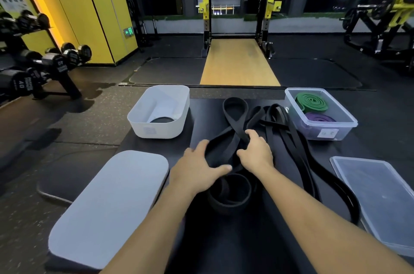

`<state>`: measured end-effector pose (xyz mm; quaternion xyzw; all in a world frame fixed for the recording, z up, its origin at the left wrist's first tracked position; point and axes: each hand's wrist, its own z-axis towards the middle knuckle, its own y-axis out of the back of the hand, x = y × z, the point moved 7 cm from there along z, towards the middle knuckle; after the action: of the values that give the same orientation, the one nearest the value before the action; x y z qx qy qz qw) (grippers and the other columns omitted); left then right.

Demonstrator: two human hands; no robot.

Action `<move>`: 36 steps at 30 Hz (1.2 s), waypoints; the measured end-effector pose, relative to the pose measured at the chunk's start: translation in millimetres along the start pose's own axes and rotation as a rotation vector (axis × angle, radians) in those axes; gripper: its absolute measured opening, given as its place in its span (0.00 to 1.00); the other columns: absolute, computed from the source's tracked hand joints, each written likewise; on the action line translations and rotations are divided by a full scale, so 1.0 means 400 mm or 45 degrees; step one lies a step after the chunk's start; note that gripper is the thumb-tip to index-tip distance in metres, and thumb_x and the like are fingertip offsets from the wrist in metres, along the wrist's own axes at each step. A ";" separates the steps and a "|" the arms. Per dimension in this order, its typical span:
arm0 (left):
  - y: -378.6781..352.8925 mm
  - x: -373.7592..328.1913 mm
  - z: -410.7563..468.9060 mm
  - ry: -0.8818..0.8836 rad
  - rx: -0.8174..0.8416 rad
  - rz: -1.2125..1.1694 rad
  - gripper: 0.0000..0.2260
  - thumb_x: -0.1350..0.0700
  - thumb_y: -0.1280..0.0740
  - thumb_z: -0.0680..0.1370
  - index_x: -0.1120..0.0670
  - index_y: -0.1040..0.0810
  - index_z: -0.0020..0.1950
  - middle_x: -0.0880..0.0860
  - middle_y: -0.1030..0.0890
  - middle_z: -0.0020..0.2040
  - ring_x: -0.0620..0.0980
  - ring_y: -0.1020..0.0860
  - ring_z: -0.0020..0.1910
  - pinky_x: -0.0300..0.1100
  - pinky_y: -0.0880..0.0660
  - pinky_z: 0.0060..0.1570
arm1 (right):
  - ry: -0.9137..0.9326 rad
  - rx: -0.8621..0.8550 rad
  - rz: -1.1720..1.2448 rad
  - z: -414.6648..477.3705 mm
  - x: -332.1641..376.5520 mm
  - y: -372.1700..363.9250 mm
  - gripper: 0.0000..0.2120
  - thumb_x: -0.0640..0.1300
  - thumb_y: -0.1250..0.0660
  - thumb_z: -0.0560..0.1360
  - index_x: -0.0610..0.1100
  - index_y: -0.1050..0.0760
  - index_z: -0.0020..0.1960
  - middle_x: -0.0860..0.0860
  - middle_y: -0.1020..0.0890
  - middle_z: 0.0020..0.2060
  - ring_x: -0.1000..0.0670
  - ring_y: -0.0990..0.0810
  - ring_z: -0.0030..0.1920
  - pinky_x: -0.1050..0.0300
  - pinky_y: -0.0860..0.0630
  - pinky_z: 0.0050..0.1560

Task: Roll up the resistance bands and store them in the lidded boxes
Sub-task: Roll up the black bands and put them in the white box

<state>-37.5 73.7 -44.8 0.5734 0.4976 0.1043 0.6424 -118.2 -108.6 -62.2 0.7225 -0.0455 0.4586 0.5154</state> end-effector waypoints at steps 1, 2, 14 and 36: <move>-0.005 -0.014 0.007 -0.015 0.044 0.043 0.39 0.33 0.28 0.74 0.39 0.40 0.80 0.52 0.33 0.74 0.56 0.23 0.66 0.48 0.25 0.58 | 0.037 0.003 0.124 0.000 0.006 -0.002 0.29 0.38 0.33 0.77 0.54 0.32 0.76 0.50 0.22 0.65 0.47 0.23 0.62 0.53 0.24 0.56; -0.010 -0.020 0.016 -0.014 0.111 0.050 0.35 0.37 0.26 0.74 0.40 0.35 0.79 0.52 0.32 0.73 0.55 0.22 0.64 0.48 0.24 0.58 | 0.103 0.023 0.264 -0.002 0.019 -0.002 0.29 0.35 0.35 0.77 0.56 0.30 0.74 0.53 0.21 0.66 0.49 0.22 0.63 0.55 0.23 0.55; -0.057 0.019 0.038 0.229 0.268 -1.630 0.06 0.67 0.28 0.78 0.56 0.18 0.48 0.55 0.16 0.46 0.52 0.17 0.39 0.43 0.19 0.41 | 0.094 -0.047 0.373 0.032 0.033 0.051 0.27 0.33 0.45 0.80 0.54 0.25 0.73 0.55 0.19 0.61 0.58 0.21 0.46 0.73 0.29 0.39; 0.003 0.099 -0.067 -0.273 0.065 -0.067 0.24 0.28 0.29 0.67 0.43 0.18 0.53 0.40 0.25 0.62 0.44 0.27 0.64 0.42 0.30 0.67 | 0.963 0.480 -0.413 -0.301 0.026 0.019 0.09 0.51 0.29 0.73 0.53 0.21 0.53 0.62 0.20 0.44 0.60 0.23 0.48 0.71 0.34 0.54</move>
<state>-38.1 119.0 -60.6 0.5842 0.4434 0.0129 0.6797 -190.3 -13.2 -43.7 0.5833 0.3442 0.6038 0.4204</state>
